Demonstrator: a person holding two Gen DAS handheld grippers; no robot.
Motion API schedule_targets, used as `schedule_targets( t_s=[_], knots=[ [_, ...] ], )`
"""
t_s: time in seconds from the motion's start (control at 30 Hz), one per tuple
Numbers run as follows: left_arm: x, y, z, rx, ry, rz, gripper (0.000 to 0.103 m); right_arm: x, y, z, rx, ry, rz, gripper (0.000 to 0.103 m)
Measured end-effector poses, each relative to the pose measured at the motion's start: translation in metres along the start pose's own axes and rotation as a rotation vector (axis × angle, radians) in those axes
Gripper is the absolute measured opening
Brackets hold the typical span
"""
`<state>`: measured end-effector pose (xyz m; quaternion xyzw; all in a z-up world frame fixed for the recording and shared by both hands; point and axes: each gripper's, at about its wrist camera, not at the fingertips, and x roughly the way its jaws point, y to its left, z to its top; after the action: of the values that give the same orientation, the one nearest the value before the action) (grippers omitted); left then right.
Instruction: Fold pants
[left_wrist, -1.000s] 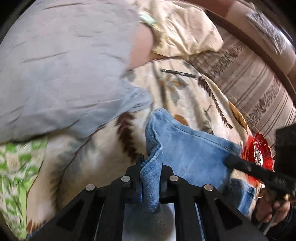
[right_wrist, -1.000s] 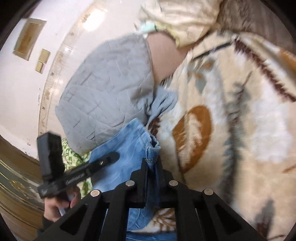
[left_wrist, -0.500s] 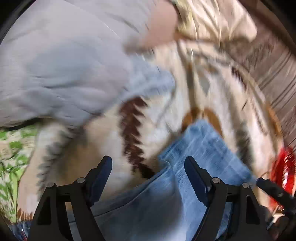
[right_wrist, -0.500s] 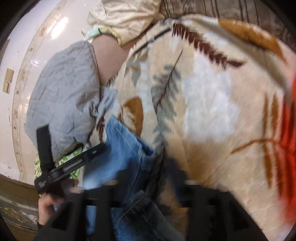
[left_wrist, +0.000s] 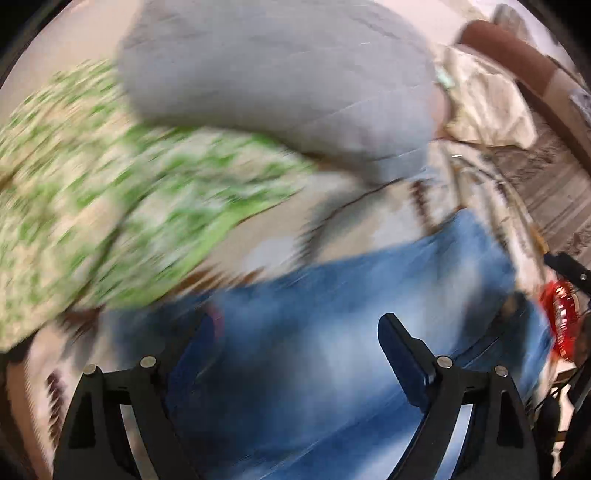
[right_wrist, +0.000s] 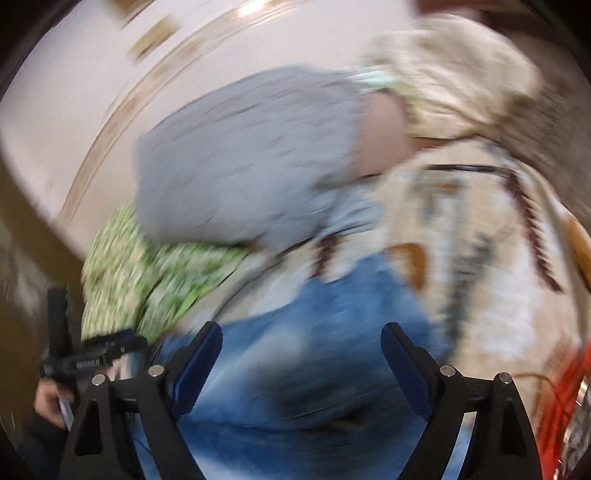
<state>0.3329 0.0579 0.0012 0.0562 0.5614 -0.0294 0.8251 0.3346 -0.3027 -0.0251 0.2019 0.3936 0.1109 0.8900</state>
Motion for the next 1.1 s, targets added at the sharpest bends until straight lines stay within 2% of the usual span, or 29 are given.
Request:
schedule_targets(
  t_s=[0.1, 0.23, 0.47, 0.53, 0.6, 0.7, 0.87, 0.93, 0.97, 1.0, 1.07, 1.1],
  knots=[
    [-0.007, 0.046, -0.026, -0.084, 0.021, 0.014, 0.09, 0.025, 0.05, -0.017, -0.163, 0.084, 0.072, 0.09],
    [-0.008, 0.086, -0.045, -0.171, 0.042, -0.003, 0.09, 0.043, 0.117, -0.069, -0.401, 0.165, 0.169, 0.09],
    [0.003, 0.125, -0.06, -0.22, 0.075, -0.045, 0.09, 0.054, 0.2, -0.152, -0.62, 0.254, 0.316, 0.09],
    [0.012, 0.131, -0.058, -0.242, 0.085, -0.062, 0.09, 0.061, 0.221, -0.172, -0.678, 0.252, 0.313, 0.09],
    [0.022, 0.134, -0.054, -0.27, 0.091, -0.079, 0.09, 0.072, 0.238, -0.188, -0.734, 0.227, 0.265, 0.09],
    [0.038, 0.135, -0.046, -0.294, 0.101, -0.098, 0.09, 0.099, 0.252, -0.198, -0.789, 0.184, 0.17, 0.089],
    [0.064, 0.134, -0.036, -0.291, 0.118, -0.097, 0.09, 0.138, 0.263, -0.196, -0.813, 0.169, 0.077, 0.089],
    [0.073, 0.134, -0.035, -0.287, 0.129, -0.101, 0.08, 0.153, 0.262, -0.191, -0.784, 0.186, 0.058, 0.084],
    [0.077, 0.135, -0.034, -0.291, 0.139, -0.108, 0.064, 0.161, 0.261, -0.189, -0.766, 0.201, 0.044, 0.082],
    [0.08, 0.136, -0.035, -0.291, 0.144, -0.084, 0.05, 0.167, 0.26, -0.188, -0.756, 0.213, 0.035, 0.075],
    [0.079, 0.139, -0.035, -0.285, 0.133, -0.075, 0.037, 0.174, 0.256, -0.188, -0.757, 0.202, 0.018, 0.068],
    [0.077, 0.142, -0.035, -0.288, 0.126, -0.107, 0.021, 0.173, 0.255, -0.19, -0.758, 0.19, 0.017, 0.062]
  ],
)
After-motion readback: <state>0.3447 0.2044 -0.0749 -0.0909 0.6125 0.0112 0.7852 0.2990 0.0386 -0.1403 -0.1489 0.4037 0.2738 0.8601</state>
